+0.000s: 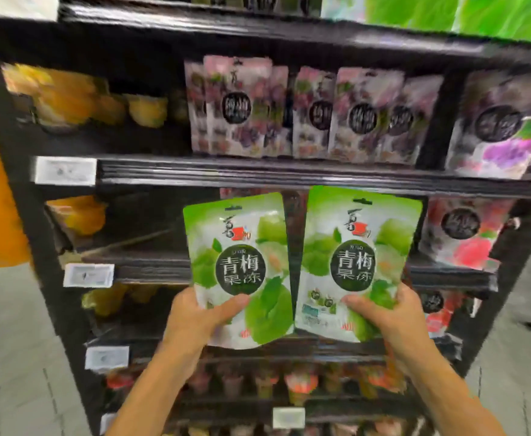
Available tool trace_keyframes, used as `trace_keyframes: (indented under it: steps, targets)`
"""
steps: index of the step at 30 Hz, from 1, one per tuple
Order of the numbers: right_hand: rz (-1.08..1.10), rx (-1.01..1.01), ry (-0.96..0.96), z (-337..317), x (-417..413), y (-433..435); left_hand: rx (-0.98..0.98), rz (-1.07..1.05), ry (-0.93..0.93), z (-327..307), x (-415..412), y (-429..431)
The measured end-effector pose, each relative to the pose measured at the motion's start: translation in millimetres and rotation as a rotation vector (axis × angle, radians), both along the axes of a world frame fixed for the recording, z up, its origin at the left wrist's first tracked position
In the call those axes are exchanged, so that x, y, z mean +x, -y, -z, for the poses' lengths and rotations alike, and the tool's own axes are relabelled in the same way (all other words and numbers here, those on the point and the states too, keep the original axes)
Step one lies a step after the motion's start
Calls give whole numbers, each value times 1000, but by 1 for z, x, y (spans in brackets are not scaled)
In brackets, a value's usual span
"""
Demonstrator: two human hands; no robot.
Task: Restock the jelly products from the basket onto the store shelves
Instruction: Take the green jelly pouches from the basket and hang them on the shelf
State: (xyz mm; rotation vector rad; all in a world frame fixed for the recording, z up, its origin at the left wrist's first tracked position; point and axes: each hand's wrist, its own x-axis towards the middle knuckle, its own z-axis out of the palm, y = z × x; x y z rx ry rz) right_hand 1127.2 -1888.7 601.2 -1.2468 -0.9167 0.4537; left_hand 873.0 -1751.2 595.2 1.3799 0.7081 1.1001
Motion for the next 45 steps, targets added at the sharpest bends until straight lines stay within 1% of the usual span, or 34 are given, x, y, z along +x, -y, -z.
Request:
trace_keyframes:
  steps: [7, 11, 15, 18, 22, 27, 30, 32, 37, 42, 45]
  targets:
    - [-3, 215, 137, -107, 7, -13, 317, -12, 63, -114, -4, -33]
    - [-35, 299, 157, -158, 22, -18, 407, 9, 123, -164, 7, -40]
    - [-85, 327, 176, -203, 37, -27, 451, 10, 124, -202, 21, -49]
    - [-30, 345, 241, -227, 42, -40, 452, -23, 129, -218, 29, -57]
    - [39, 372, 302, -257, 39, -52, 439, 8, 174, -237, 34, -61]
    - [162, 348, 385, -301, 36, -67, 487, -4, 207, -257, 33, -70]
    - [250, 324, 418, -333, 31, -78, 509, 0, 191, -267, 29, -76]
    - [288, 288, 416, -353, 26, -87, 517, -6, 178, -273, 24, -81]
    - [278, 225, 394, -385, 14, -121, 517, 7, 196, -287, 15, -90]
    - [386, 211, 403, -396, 8, -152, 519, 41, 197, -292, 9, -98]
    - [390, 224, 364, -399, 7, -162, 524, 47, 196, -292, 9, -101]
